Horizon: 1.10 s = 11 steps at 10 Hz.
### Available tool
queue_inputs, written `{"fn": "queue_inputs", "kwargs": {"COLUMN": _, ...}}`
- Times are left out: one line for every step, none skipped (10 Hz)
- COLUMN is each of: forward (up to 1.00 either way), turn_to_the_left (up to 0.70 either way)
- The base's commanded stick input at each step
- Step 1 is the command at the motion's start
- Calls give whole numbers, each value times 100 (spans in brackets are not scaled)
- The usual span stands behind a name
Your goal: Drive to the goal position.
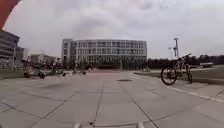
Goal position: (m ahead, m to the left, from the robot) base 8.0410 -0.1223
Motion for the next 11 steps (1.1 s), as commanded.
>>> {"fn": "queue_inputs", "kwargs": {"forward": 50, "turn_to_the_left": 0}}
{"fn": "queue_inputs", "kwargs": {"forward": 50, "turn_to_the_left": 0}}
{"fn": "queue_inputs", "kwargs": {"forward": 50, "turn_to_the_left": 0}}
{"fn": "queue_inputs", "kwargs": {"forward": 50, "turn_to_the_left": 0}}
{"fn": "queue_inputs", "kwargs": {"forward": 50, "turn_to_the_left": 0}}
{"fn": "queue_inputs", "kwargs": {"forward": 50, "turn_to_the_left": 0}}
{"fn": "queue_inputs", "kwargs": {"forward": 50, "turn_to_the_left": 0}}
{"fn": "queue_inputs", "kwargs": {"forward": 50, "turn_to_the_left": 0}}
{"fn": "queue_inputs", "kwargs": {"forward": 50, "turn_to_the_left": 0}}
{"fn": "queue_inputs", "kwargs": {"forward": 50, "turn_to_the_left": 0}}
{"fn": "queue_inputs", "kwargs": {"forward": 50, "turn_to_the_left": 0}}
